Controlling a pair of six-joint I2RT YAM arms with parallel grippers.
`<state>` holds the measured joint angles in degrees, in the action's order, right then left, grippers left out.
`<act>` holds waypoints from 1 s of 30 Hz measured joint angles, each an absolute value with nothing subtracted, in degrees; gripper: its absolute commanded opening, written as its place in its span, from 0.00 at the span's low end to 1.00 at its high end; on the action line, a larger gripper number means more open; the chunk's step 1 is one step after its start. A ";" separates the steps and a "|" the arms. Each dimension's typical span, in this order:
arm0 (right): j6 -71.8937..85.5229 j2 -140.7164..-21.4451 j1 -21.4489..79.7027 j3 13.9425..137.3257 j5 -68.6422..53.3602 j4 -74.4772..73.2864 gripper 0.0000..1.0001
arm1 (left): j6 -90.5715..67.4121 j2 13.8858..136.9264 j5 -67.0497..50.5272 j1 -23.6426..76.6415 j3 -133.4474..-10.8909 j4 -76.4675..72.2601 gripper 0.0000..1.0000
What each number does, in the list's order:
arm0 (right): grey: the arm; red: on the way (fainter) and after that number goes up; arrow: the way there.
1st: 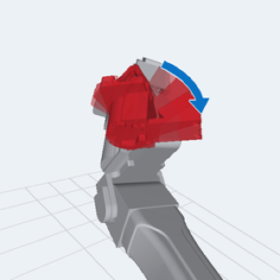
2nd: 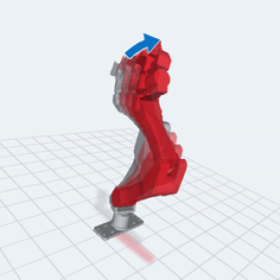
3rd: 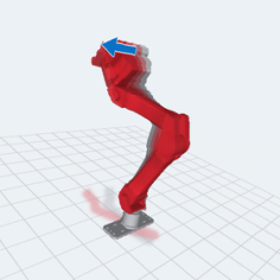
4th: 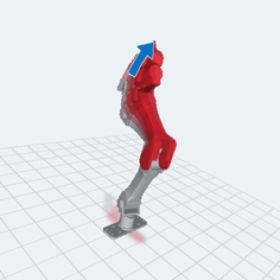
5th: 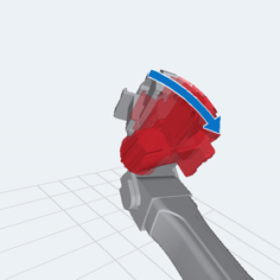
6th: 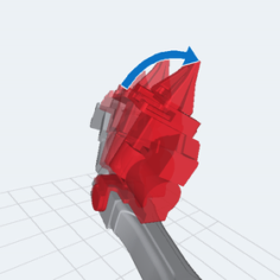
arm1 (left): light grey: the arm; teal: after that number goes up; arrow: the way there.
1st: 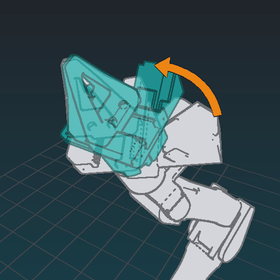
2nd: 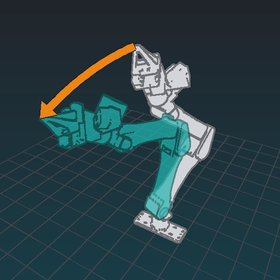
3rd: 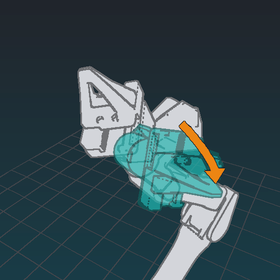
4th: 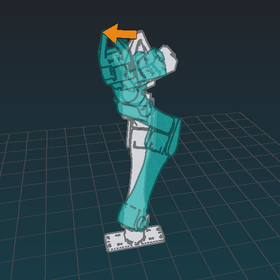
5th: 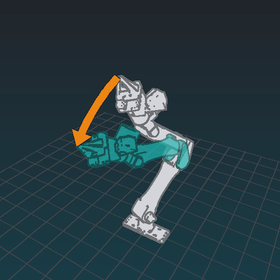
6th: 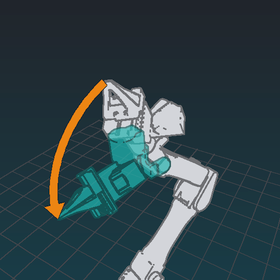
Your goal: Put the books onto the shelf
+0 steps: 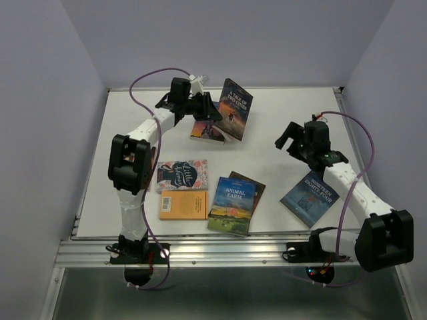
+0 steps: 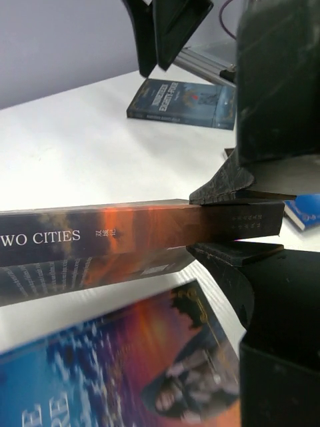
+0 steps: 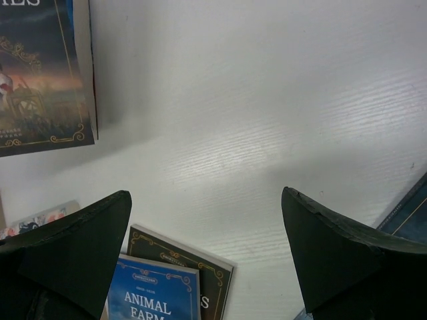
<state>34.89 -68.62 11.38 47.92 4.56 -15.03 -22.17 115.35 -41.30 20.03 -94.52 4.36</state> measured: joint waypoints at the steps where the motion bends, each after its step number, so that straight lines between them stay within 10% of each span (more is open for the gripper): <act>1: 34.79 -68.79 11.38 48.12 4.67 -15.00 1.00 | -21.65 115.87 -41.21 19.25 -94.87 4.84 0.00; 30: 34.06 -74.02 11.38 51.68 8.01 -15.07 1.00 | -8.14 129.49 -34.35 10.48 -111.15 24.12 0.09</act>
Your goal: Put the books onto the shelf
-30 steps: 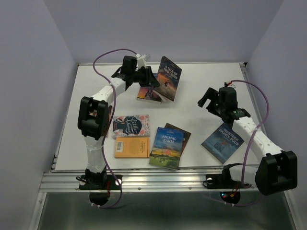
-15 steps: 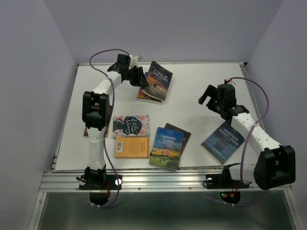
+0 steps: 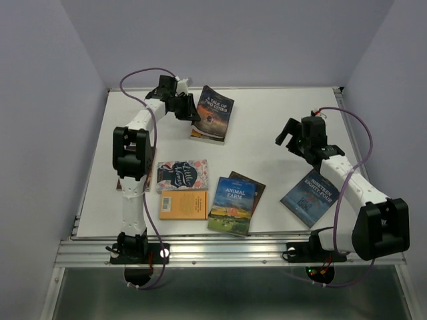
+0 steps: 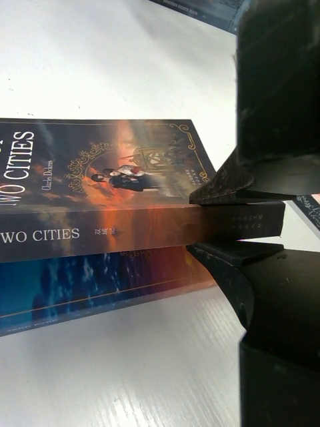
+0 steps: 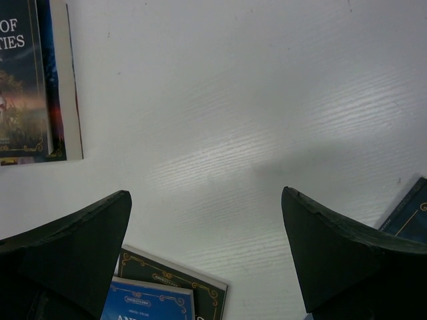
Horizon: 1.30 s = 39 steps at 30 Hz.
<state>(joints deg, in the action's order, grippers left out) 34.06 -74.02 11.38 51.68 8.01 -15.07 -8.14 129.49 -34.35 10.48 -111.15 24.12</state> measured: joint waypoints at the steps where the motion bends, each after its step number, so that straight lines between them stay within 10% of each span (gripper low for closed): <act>1: 34.06 -74.02 11.38 51.70 8.03 -15.07 1.00 | -7.99 129.49 -34.15 10.52 -111.15 24.23 0.13; 11: 34.30 -74.83 11.38 51.68 7.94 -15.07 1.00 | -5.04 133.78 -30.65 10.39 -115.15 27.03 0.83; 39: 34.68 -78.56 11.38 52.80 6.81 -15.05 1.00 | -5.19 141.34 -25.58 10.15 -128.92 27.66 0.99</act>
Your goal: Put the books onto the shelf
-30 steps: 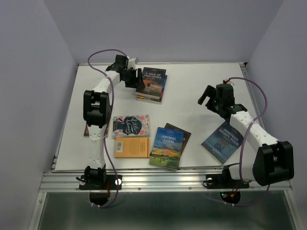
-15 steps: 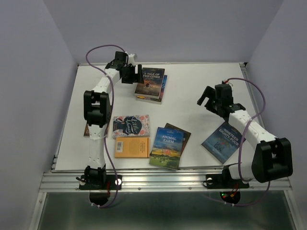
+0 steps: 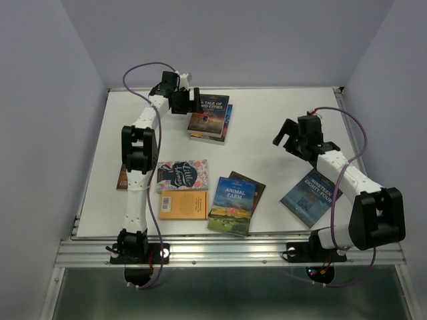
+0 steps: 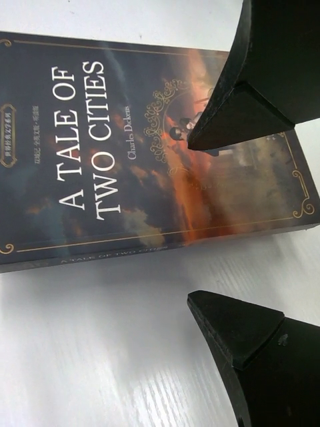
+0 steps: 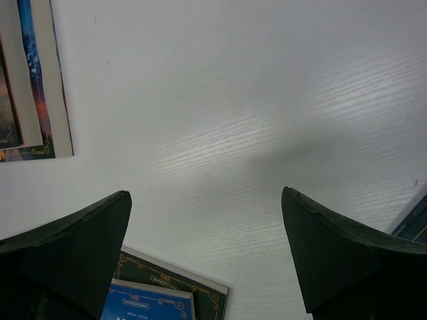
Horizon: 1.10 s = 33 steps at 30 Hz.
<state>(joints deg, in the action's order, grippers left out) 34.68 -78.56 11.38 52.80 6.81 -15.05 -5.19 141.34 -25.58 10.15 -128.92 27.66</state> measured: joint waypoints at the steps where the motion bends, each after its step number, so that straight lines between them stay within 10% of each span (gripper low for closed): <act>1: 34.65 -78.56 11.38 52.93 6.63 -15.05 1.00 | -5.43 141.69 -25.74 10.13 -128.92 27.62 0.98; 3: 34.63 -78.56 11.38 53.06 6.26 -15.05 1.00 | -5.80 142.41 -26.13 10.11 -128.92 27.57 0.84; 4: 34.63 -78.56 11.38 53.08 6.09 -15.05 1.00 | -6.28 142.58 -26.39 10.13 -128.79 27.31 0.58; 7: 34.63 -78.59 11.38 53.08 5.61 -15.05 1.00 | -6.96 142.61 -27.20 10.20 -127.94 25.98 0.42; 33: 34.74 -79.88 11.38 53.06 1.10 -15.05 1.00 | -4.95 134.72 -17.91 14.20 -114.63 18.06 0.36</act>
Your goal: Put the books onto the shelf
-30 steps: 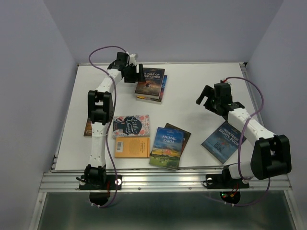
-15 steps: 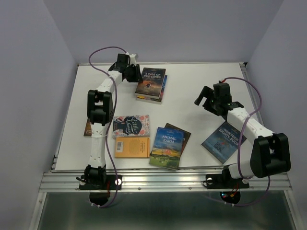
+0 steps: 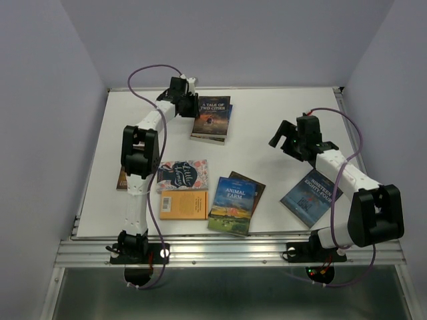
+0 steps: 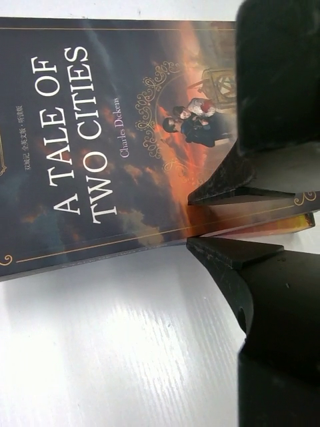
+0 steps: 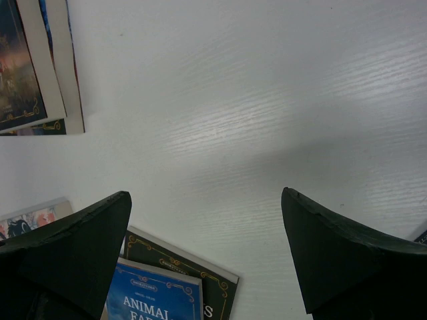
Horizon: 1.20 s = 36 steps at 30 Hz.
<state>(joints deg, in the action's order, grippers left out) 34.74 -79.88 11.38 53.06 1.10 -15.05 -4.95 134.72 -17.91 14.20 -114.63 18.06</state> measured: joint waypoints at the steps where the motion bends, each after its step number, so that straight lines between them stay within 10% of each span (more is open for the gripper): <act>1: 34.74 -79.88 11.38 53.01 1.02 -15.05 1.00 | -4.95 134.47 -17.26 14.41 -114.39 18.15 0.44; 7: 34.35 -79.05 11.38 51.55 -2.02 -15.05 1.00 | -5.13 133.67 -13.78 14.94 -114.32 21.37 0.91; 10: 33.67 -77.41 11.38 50.35 -5.15 -15.20 1.00 | -5.89 132.40 -13.04 14.90 -113.93 23.03 0.99; 24: 32.77 -73.28 23.94 39.53 -17.87 -16.01 1.00 | -21.21 87.02 -14.87 23.64 -68.29 8.62 0.99; 36: 33.50 -78.59 28.23 37.41 -22.41 -11.49 0.97 | -28.82 83.44 -25.36 34.54 -43.09 0.80 0.98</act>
